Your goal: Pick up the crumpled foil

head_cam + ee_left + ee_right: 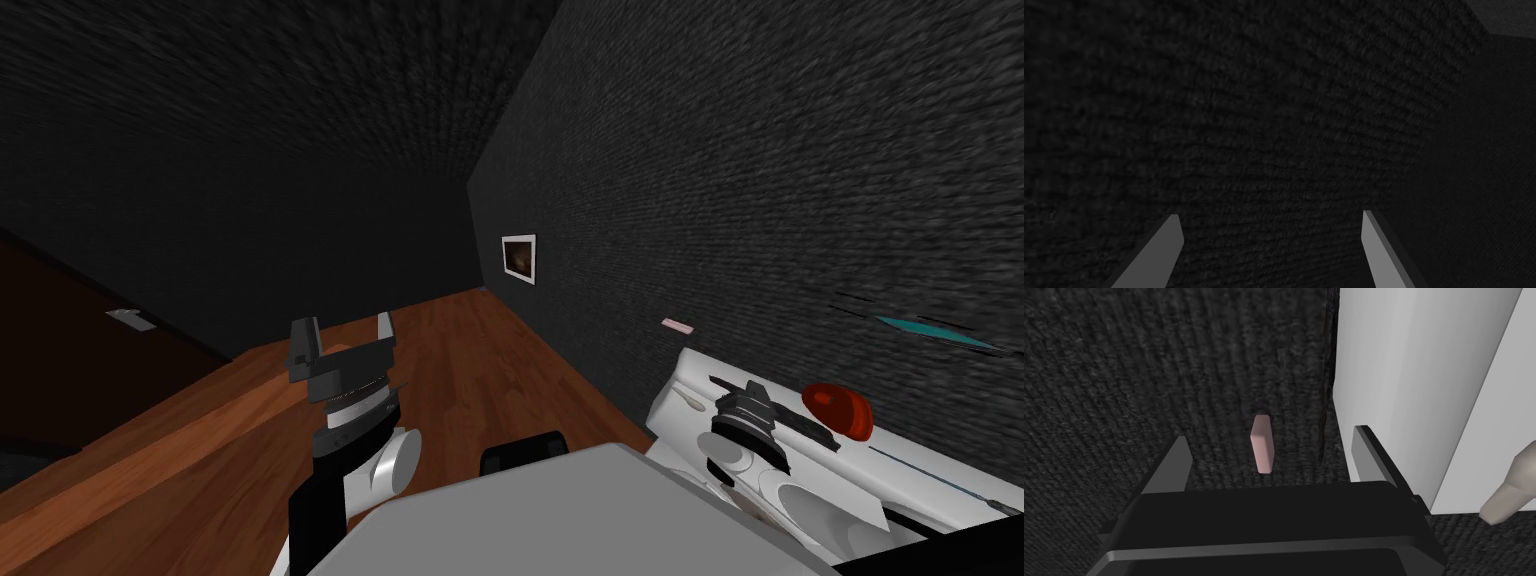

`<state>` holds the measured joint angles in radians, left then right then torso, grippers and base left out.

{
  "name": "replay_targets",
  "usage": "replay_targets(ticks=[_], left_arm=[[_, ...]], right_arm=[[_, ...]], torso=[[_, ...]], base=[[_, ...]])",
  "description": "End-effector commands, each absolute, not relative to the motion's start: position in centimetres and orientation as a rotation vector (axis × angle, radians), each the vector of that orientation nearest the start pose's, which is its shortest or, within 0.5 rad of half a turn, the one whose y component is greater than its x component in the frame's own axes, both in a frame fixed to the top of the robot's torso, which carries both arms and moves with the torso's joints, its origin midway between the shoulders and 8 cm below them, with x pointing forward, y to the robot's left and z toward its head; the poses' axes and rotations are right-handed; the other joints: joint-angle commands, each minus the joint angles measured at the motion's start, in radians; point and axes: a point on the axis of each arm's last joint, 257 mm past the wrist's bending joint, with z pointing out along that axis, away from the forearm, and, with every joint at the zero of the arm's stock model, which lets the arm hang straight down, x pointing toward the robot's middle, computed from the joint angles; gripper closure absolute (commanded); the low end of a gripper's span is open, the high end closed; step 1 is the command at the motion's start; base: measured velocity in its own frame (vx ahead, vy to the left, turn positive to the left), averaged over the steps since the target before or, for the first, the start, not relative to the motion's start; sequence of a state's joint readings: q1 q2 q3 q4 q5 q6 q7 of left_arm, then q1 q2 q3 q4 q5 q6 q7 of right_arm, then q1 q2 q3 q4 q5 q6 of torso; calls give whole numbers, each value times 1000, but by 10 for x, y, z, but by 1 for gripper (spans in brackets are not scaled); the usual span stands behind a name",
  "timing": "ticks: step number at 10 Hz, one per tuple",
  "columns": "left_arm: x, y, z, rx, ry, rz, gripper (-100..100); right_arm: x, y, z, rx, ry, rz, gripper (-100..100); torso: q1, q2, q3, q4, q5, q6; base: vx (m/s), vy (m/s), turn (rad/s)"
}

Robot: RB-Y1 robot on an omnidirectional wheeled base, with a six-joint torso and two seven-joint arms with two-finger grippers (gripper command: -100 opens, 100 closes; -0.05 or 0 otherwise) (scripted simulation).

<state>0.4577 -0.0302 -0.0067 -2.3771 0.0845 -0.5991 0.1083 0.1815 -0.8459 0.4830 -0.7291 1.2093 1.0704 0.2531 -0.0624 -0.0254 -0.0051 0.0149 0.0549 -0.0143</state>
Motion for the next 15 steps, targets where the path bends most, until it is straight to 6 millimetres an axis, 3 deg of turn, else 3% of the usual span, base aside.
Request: replay_targets(ticks=[1, 5, 6, 7, 8, 12, 13, 14, 15], left_arm=[[301, 280, 95, -566, 342, -1524, 0], [301, 280, 95, -566, 342, -1524, 0], [301, 280, 95, -566, 342, -1524, 0], [301, 280, 95, -566, 342, -1524, 0], [301, 280, 95, -566, 342, -1524, 0], [301, 280, 95, -566, 342, -1524, 0], [301, 280, 95, -566, 342, -1524, 0], [301, 280, 95, -566, 342, -1524, 0], [301, 280, 95, -566, 342, -1524, 0]], right_arm=[[180, -770, -308, -407, 1908, -2029, -100], [180, -770, -308, -407, 1908, -2029, -100], [182, -780, -295, -389, 1896, -2036, -100], [181, -775, -301, -397, 1899, -2035, -100], [181, -776, -300, -396, 1900, -2034, 100], [181, -776, -301, -397, 1902, -2032, 100], [181, -776, -301, -397, 1902, -2032, 0], [181, -776, -301, -397, 1902, -2031, 100], [181, -776, -301, -397, 1902, -2031, 0]], torso=[[0, 0, 0, 0, 0, 0], [0, -1, -1, 0, 0, 0], [0, 0, 0, 0, 0, 0], [5, 1, 0, 0, 1, 0], [4, 1, 0, 0, 1, 0], [1, 0, 0, 0, 1, 0], [1, 0, 0, 0, 1, 0], [1, 0, 0, 0, 1, 0], [1, 0, 0, 0, 1, 0]], base=[[7, -3, -23], [3, -1, -11], [-30, 83, -36], [-16, 54, -25], [-3, 9, 3], [0, 0, 0], [0, 0, 0], [0, 0, 0], [0, 0, 0]])
